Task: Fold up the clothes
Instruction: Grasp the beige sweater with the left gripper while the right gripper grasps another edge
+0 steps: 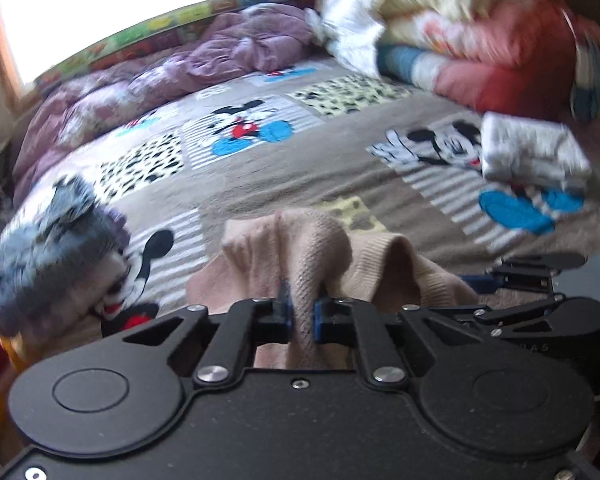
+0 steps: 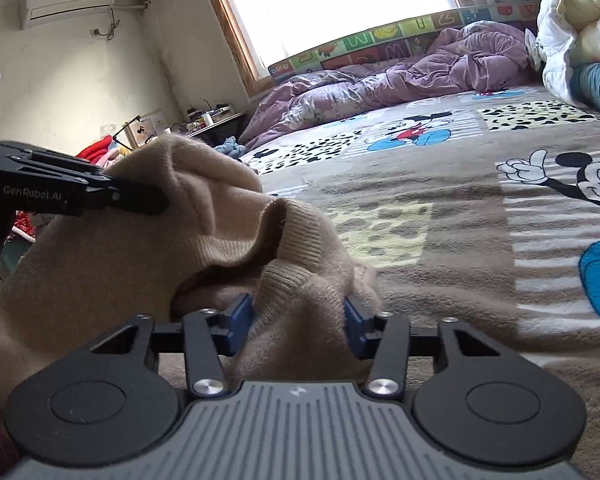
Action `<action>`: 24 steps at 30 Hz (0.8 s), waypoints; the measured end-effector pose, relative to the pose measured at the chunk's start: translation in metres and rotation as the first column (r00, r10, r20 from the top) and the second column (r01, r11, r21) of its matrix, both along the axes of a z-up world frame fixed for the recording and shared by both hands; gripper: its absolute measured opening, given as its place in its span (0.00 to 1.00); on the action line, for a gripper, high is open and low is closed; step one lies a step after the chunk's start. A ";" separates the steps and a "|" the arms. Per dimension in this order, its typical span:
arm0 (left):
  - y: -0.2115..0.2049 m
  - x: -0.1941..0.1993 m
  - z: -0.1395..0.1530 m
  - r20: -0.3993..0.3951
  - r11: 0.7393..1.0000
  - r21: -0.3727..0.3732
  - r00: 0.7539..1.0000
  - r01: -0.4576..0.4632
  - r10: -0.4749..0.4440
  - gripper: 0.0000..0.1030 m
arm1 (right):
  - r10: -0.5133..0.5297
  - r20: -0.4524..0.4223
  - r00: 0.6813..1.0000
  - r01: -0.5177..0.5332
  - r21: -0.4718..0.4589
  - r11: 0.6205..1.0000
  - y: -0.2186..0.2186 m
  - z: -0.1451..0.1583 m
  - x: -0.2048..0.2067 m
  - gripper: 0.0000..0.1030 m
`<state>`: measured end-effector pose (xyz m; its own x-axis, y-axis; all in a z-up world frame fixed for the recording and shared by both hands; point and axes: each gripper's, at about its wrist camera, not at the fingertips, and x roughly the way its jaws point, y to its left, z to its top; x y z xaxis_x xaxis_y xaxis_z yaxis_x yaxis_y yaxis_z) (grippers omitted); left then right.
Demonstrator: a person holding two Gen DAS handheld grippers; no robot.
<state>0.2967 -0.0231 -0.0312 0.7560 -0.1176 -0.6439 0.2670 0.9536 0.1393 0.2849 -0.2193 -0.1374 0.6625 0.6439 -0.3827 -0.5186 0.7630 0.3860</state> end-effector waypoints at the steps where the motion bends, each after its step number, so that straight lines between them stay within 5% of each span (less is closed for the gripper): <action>1: 0.010 -0.004 0.002 0.004 0.999 -0.037 1.000 -0.017 0.017 0.07 | -0.001 0.000 1.000 0.001 0.006 1.000 -0.001 0.001 -0.001 0.39; 5: 0.046 -0.021 0.006 0.004 0.980 -0.184 0.997 -0.081 0.083 0.06 | 0.011 0.013 1.000 -0.011 0.008 1.000 -0.003 0.004 -0.007 0.29; 9: 0.078 -0.047 0.003 -0.004 0.933 -0.332 0.990 -0.136 0.143 0.06 | 0.041 0.051 0.998 -0.042 0.033 0.999 -0.003 0.011 -0.019 0.21; 14: 0.116 -0.097 -0.002 0.005 0.826 -0.535 0.977 -0.177 0.213 0.06 | 0.102 0.162 0.982 -0.113 0.065 0.991 -0.004 0.033 -0.048 0.19; 18: 0.140 -0.136 -0.010 -0.020 0.750 -0.625 0.964 -0.218 0.263 0.06 | 0.188 0.256 0.948 -0.207 0.047 0.977 -0.001 0.051 -0.081 0.18; 21: 0.151 -0.158 -0.021 -0.056 0.741 -0.617 0.954 -0.264 0.294 0.06 | 0.277 0.321 0.906 -0.283 -0.027 0.959 0.009 0.061 -0.110 0.18; 24: 0.151 -0.170 -0.030 -0.085 0.807 -0.506 0.948 -0.305 0.306 0.06 | 0.363 0.337 0.869 -0.323 -0.170 0.931 0.030 0.061 -0.134 0.18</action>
